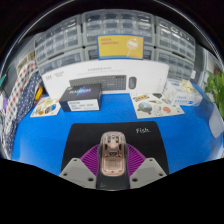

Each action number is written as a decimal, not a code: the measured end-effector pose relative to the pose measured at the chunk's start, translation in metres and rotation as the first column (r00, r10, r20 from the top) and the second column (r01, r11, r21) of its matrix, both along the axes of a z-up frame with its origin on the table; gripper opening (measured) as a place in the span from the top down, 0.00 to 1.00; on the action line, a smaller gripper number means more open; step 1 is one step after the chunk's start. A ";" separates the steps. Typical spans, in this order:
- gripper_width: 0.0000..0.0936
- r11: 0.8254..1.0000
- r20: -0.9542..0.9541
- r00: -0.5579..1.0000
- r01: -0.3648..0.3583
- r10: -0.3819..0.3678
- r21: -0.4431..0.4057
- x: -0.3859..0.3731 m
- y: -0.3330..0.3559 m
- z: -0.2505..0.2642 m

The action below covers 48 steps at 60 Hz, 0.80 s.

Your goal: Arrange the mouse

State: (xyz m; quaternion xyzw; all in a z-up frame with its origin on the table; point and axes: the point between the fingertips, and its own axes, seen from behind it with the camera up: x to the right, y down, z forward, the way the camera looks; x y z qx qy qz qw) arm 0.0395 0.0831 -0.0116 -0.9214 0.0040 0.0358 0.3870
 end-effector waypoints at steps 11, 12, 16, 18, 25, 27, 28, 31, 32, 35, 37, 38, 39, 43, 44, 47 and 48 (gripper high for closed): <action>0.62 1.000 0.006 1.000 -0.010 0.009 0.023 0.001 -0.001 0.000; 0.63 1.000 0.007 1.000 -0.010 0.010 0.021 0.000 -0.002 -0.001; 0.60 1.000 0.013 1.000 -0.007 0.006 0.019 0.000 -0.002 0.000; 0.58 1.000 0.011 1.000 -0.004 0.004 0.012 0.000 -0.002 0.000; 0.50 1.000 0.032 0.999 -0.013 0.013 -0.013 0.000 -0.002 0.000; 0.40 1.000 0.056 0.998 -0.002 0.003 -0.021 0.003 -0.002 0.000; 0.34 1.000 0.073 0.997 0.006 -0.004 -0.025 0.006 -0.004 0.000; 0.15 0.999 0.119 0.993 0.016 -0.011 -0.035 0.013 -0.010 0.006; 0.13 0.999 0.128 0.992 0.015 -0.011 -0.032 0.014 -0.013 0.010; 0.08 1.000 0.127 0.992 0.007 -0.006 -0.007 0.011 -0.022 0.026; 0.08 1.000 0.113 0.994 0.006 -0.007 0.007 0.007 -0.029 0.038; 0.08 1.000 0.105 0.994 0.005 -0.006 0.014 0.005 -0.032 0.045; 0.07 1.000 0.098 0.995 0.003 -0.005 0.023 0.003 -0.036 0.051; 0.08 0.998 0.076 0.997 0.001 -0.006 0.063 -0.004 -0.055 0.080; 0.07 0.997 0.076 0.997 0.004 -0.010 0.075 -0.005 -0.061 0.088; 0.08 0.995 0.074 0.997 0.017 -0.024 0.099 -0.004 -0.080 0.109; 0.07 0.994 0.073 0.997 0.022 -0.030 0.106 -0.004 -0.087 0.115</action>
